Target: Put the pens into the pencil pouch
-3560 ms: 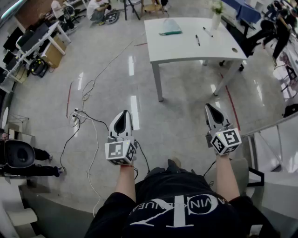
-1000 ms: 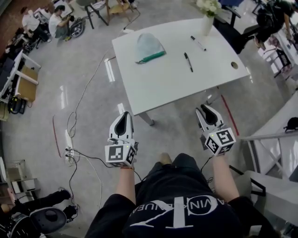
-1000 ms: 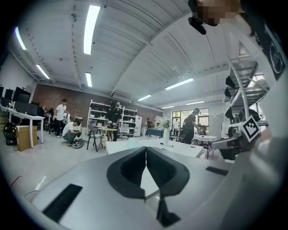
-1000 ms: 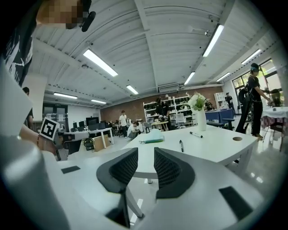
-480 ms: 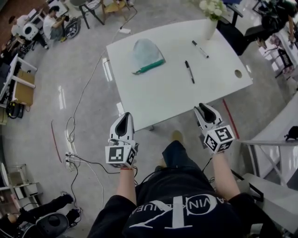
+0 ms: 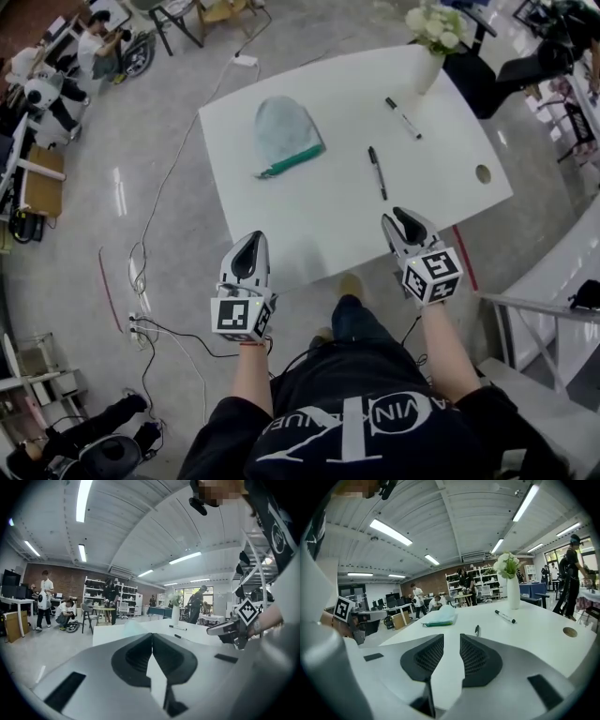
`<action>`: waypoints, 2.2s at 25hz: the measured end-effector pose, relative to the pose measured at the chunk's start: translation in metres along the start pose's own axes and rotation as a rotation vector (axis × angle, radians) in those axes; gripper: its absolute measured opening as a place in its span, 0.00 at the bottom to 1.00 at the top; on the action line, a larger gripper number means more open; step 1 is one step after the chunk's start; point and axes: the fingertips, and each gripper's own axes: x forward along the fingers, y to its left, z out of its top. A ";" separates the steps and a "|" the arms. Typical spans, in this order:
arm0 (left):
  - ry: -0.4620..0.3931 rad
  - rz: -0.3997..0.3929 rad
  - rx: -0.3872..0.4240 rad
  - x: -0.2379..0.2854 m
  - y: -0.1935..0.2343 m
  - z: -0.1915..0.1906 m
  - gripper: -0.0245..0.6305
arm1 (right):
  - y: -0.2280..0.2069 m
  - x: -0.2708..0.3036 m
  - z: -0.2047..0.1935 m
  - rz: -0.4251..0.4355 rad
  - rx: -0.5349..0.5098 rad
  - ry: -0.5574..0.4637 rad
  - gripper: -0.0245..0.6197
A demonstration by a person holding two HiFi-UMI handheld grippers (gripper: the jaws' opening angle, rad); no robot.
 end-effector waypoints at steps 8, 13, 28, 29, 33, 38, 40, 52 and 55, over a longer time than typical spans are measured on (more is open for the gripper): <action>0.045 0.011 -0.005 0.043 0.000 -0.002 0.04 | -0.032 0.034 -0.008 0.002 -0.020 0.113 0.21; 0.057 0.035 0.005 0.060 0.000 -0.004 0.04 | -0.051 0.054 -0.014 0.006 -0.027 0.173 0.23; 0.104 0.037 -0.003 0.080 0.013 -0.024 0.04 | -0.062 0.100 -0.030 -0.054 -0.068 0.351 0.25; 0.106 0.028 -0.003 0.084 0.015 -0.025 0.04 | -0.062 0.100 -0.031 -0.061 -0.083 0.360 0.25; 0.113 0.002 0.002 0.098 0.026 -0.028 0.04 | -0.062 0.105 -0.038 -0.084 -0.136 0.403 0.25; 0.109 -0.018 -0.007 0.110 0.038 -0.025 0.04 | -0.060 0.106 -0.037 -0.096 -0.141 0.415 0.22; 0.107 -0.028 -0.008 0.113 0.041 -0.024 0.04 | -0.058 0.106 -0.037 -0.093 -0.138 0.421 0.19; 0.145 -0.135 0.113 0.135 0.050 -0.022 0.19 | -0.053 0.109 -0.034 -0.072 -0.022 0.400 0.11; 0.198 -0.183 0.188 0.148 0.045 -0.029 0.30 | -0.045 0.112 -0.026 -0.049 0.019 0.366 0.11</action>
